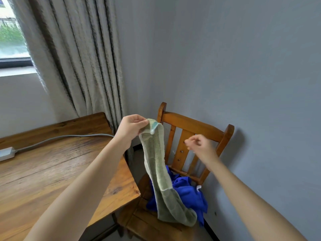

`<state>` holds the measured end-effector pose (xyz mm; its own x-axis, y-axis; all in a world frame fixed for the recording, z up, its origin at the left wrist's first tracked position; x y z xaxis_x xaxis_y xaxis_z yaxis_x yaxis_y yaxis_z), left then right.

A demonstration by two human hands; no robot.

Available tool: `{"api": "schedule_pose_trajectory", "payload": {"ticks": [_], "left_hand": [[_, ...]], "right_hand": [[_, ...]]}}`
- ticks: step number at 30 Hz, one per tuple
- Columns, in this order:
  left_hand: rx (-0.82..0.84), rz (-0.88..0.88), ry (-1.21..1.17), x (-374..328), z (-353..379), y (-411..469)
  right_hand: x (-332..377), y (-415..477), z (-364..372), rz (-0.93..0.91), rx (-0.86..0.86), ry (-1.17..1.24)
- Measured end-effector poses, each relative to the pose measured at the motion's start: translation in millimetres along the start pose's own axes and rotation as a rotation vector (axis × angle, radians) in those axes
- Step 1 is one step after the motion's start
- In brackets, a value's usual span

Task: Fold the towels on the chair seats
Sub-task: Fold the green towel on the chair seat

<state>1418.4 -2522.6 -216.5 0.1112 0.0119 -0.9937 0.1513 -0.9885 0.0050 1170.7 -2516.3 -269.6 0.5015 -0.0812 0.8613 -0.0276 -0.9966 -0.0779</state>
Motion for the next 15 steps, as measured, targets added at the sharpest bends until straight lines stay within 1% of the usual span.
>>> {"api": "schedule_pose_trajectory", "payload": {"ticks": [2,3,6,8,10,12,13,15], "left_hand": [[0.060,0.019,0.011,-6.6,16.9,-1.8],[0.083,0.027,0.006,-9.9,22.5,-1.9],[0.102,0.033,-0.026,-16.9,22.0,0.7],[0.082,0.028,-0.031,-17.3,10.7,2.9],[0.049,0.018,-0.045,-13.6,-5.1,5.1],[0.015,0.005,-0.092,-9.2,-18.8,7.8],[0.004,-0.003,-0.111,-6.8,-22.4,8.7],[0.001,-0.020,-0.118,-3.2,-20.9,9.3]], "right_hand": [[15.0,-3.0,47.2,-0.045,0.155,-0.139],[17.5,-2.8,66.5,-0.070,0.182,-0.171],[14.2,3.5,86.1,-0.082,0.102,-0.140],[5.6,3.7,83.1,-0.068,0.053,-0.230],[-8.8,6.1,69.6,-0.033,-0.034,-0.315],[-19.3,6.3,47.2,0.030,-0.117,-0.252],[-18.4,5.3,41.8,0.020,-0.123,-0.212],[0.8,-1.9,49.9,-0.048,-0.038,-0.142]]}}
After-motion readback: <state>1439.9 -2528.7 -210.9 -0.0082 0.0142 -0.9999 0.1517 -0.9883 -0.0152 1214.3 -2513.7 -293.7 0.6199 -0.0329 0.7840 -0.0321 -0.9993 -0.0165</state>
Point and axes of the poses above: each hand's wrist, its own y-axis towards the middle knuckle, its own z-axis out of the palm, x = y × z, the point moved 10 cm from there along y, towards the middle knuckle, and after that the axes turned 4 degrees about z, right-handed, at the moved point
